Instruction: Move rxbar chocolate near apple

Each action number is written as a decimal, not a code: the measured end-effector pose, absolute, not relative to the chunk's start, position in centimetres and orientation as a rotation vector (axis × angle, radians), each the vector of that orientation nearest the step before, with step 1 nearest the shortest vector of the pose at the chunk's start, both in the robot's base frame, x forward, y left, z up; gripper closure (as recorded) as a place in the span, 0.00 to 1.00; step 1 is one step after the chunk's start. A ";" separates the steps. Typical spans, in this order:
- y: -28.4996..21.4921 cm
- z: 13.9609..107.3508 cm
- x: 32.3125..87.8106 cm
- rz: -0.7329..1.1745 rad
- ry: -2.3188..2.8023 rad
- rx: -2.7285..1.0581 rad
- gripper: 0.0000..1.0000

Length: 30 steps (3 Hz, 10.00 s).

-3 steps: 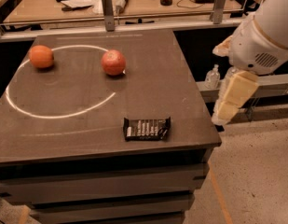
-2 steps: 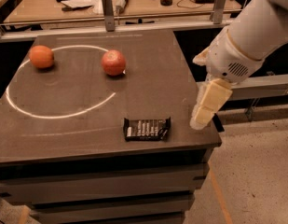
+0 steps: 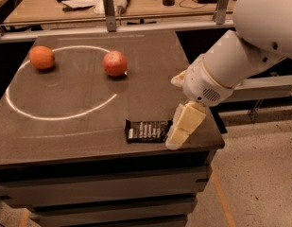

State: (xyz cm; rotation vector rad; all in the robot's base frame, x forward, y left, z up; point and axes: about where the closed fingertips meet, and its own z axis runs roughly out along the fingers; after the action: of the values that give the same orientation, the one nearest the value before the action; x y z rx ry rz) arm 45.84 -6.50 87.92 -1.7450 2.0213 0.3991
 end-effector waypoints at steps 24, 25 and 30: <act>-8.2 82.0 49.9 0.353 2.152 -1.636 0.13; -8.1 81.6 50.1 0.345 2.155 -1.632 0.35; -9.6 84.3 51.4 0.336 2.135 -1.563 1.00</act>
Offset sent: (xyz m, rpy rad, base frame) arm -0.0271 0.0515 -0.0421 -0.0075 0.0005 0.0482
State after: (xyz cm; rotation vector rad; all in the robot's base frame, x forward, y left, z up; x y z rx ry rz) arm 51.35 -9.65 84.26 -1.5633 2.1350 0.3361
